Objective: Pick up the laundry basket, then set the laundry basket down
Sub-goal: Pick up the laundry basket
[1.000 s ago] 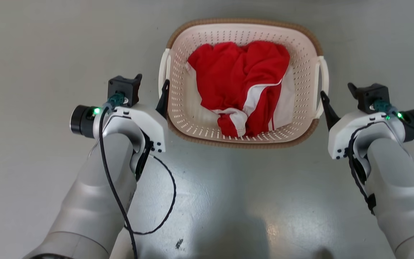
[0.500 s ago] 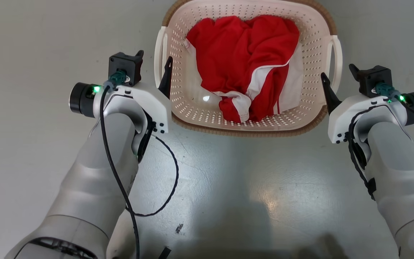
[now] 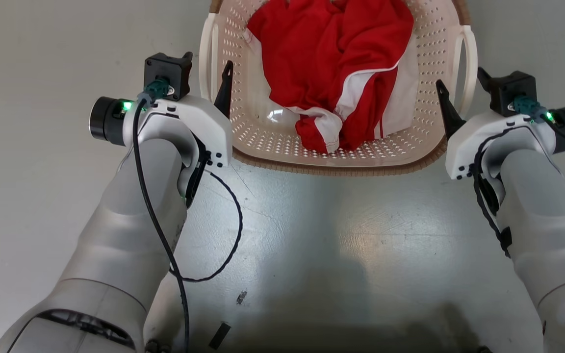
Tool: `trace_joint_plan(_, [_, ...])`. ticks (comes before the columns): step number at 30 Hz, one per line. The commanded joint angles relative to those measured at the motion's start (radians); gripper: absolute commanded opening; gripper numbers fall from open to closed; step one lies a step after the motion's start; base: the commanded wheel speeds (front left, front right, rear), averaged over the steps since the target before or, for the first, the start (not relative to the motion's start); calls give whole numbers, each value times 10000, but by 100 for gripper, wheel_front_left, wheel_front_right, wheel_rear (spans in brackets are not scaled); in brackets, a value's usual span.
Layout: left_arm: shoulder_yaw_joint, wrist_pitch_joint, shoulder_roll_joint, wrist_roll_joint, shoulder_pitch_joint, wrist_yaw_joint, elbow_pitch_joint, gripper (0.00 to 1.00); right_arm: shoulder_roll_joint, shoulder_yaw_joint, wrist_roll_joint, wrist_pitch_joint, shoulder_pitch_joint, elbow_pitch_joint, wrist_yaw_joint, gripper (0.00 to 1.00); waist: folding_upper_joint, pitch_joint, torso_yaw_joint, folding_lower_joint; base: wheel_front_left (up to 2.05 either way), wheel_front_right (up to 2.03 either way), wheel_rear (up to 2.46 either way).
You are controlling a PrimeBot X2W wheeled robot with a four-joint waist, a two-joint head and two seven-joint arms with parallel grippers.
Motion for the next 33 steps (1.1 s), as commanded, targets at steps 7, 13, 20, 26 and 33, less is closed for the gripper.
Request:
trace_joint_plan(7, [-93,-53,254,-183,-326,145,227,100,302,216,-223,-155,-178,59,60,100,0,342,-52,0,0,0,0])
trace_joint_plan(13, [-404,-51,254,-298,-774,91,699,100,417,273,-257,-115,-556,188,60,100,0,613,-108,0,0,0,0])
trace_joint_plan(20, [-713,170,254,-576,-1289,97,1282,100,596,386,-212,2,-940,417,60,100,0,811,-254,0,0,0,0])
trace_joint_plan(26, [-863,239,254,-787,-1514,155,1585,100,689,443,-106,-2,-1112,629,60,100,0,935,-344,0,0,0,0])
trace_joint_plan(33, [-1034,230,254,-966,-1539,198,1783,100,731,436,-45,-51,-1201,818,60,100,0,1034,-362,0,0,0,0])
